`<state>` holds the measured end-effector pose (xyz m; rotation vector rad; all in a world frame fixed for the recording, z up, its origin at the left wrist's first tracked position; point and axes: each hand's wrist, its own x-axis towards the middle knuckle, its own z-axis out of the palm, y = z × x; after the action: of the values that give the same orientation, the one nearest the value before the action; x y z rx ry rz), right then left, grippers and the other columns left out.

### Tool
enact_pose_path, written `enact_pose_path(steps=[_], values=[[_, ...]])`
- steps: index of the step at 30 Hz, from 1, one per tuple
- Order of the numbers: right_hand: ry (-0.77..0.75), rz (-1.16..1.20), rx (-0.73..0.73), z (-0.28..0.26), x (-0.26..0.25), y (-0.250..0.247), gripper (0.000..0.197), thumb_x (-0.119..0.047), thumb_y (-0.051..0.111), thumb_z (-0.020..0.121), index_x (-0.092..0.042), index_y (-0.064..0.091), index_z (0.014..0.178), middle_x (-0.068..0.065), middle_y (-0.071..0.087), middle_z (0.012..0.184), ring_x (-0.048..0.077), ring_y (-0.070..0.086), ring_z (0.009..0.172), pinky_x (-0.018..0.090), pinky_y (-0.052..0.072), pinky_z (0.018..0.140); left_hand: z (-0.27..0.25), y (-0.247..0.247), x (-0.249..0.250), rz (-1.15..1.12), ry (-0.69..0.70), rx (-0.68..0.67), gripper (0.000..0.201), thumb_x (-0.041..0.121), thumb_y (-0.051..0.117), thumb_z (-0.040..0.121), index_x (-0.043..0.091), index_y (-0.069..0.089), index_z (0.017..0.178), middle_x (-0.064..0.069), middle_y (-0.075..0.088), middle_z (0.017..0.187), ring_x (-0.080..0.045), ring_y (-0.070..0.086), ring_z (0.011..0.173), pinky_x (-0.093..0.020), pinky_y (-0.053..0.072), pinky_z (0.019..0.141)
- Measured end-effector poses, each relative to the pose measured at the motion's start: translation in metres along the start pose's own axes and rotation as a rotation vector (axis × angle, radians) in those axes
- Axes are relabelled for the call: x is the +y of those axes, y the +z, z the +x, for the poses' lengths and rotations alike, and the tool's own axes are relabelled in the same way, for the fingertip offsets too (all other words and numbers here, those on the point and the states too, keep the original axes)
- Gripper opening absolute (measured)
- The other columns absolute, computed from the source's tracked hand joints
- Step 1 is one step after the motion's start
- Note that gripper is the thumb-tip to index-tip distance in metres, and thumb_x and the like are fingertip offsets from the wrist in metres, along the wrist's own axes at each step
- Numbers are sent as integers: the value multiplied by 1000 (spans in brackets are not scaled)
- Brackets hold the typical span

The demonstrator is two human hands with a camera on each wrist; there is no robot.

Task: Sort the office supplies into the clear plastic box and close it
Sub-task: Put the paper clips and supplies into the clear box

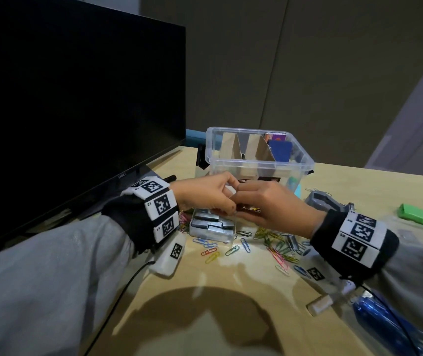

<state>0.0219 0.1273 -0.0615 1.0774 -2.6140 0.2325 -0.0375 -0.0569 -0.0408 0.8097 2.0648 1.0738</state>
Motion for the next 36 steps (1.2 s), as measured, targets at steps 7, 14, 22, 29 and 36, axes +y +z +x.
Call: enact_pose_path(steps=[7,14,22,29,36], values=[[203,-131,13,3,11,11,12,-26,69,85,-18,71,93,-3,66,82,18,62,72,37,55,61,8,-1,-11,528,72,185,10,15,60,90,18,65,98,0,67,100,-15,63,89,-23,53,76],[313,-105,-63,2,16,21,15,-24,68,85,-19,73,98,-3,69,92,19,64,83,37,56,68,19,11,-41,937,-55,34,46,0,51,83,38,73,96,9,59,117,-18,57,99,-38,54,86],[333,-89,-84,2,14,23,16,-26,67,86,-20,72,99,-4,69,93,19,64,86,40,56,69,19,13,-41,997,11,75,39,0,49,83,35,60,93,6,57,104,-20,53,95,-38,52,79],[376,-16,-133,5,12,23,15,-19,66,85,-17,74,98,-2,72,91,18,65,82,37,55,73,16,12,-39,930,-31,36,51,-1,49,87,38,68,114,7,46,95,-20,56,100,-38,53,84],[374,-2,-150,12,9,25,18,-17,64,85,-18,75,99,0,72,91,20,65,83,38,54,75,17,12,-38,908,46,74,41,1,44,89,27,64,114,4,60,112,-18,55,101,-37,50,87]])
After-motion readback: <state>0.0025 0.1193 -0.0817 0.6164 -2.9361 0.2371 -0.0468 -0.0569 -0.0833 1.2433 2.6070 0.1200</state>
